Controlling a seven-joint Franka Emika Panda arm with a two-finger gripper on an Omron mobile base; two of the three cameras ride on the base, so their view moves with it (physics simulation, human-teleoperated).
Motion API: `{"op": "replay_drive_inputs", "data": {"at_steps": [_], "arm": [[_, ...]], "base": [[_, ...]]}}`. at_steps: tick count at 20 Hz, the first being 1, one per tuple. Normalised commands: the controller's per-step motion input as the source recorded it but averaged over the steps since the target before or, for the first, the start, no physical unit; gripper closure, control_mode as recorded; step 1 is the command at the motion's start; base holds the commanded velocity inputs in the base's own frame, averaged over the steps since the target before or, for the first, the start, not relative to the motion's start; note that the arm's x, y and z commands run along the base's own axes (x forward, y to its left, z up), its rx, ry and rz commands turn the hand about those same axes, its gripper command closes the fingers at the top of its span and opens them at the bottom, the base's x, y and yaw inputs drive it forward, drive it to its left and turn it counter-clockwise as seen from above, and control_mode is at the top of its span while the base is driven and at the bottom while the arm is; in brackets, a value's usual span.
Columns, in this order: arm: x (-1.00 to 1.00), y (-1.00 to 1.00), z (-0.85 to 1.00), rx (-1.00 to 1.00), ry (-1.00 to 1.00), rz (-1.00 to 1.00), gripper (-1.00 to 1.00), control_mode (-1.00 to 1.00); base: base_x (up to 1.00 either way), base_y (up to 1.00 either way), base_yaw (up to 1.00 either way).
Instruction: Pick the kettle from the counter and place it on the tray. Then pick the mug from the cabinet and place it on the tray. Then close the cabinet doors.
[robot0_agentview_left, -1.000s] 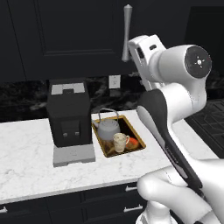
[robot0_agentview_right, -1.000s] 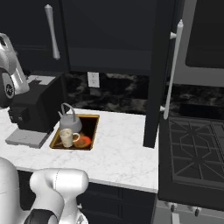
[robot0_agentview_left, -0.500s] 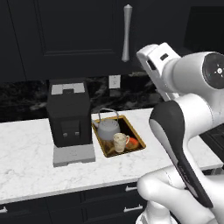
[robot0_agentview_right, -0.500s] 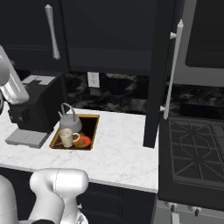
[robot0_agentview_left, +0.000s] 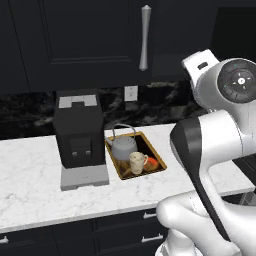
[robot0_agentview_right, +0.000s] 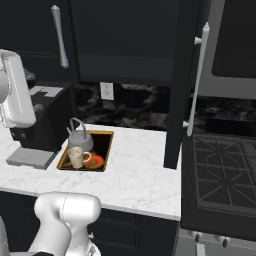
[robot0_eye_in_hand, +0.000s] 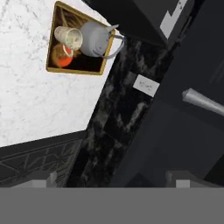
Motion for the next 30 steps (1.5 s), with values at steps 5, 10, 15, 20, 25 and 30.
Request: {"op": "replay_drive_inputs", "data": {"at_steps": [5,10,15,20,25,30], "arm": [[-0.24,-0.90,0.00,0.18,-0.20,-0.12,-1.00,-1.00],[-0.08,-0.95,-0.03,0.22,-0.14,-0.15,-1.00,-1.00],[0.00,-0.83,-0.07,0.13,-0.12,-0.34,-1.00,-1.00],[-0.42,-0.73,-0.01,0.01,-0.13,-0.25,-1.00,-1.00],[-0.46,-0.76,0.00,0.00,-0.07,-0.21,-1.00,-1.00],[-0.45,-0.66,0.00,0.00,-0.01,-0.22,-1.00,-1.00]], "base": [[0.00,0.00,0.00],[0.00,0.00,0.00],[0.00,0.00,0.00],[0.00,0.00,0.00],[0.00,0.00,0.00],[0.00,0.00,0.00]]}}
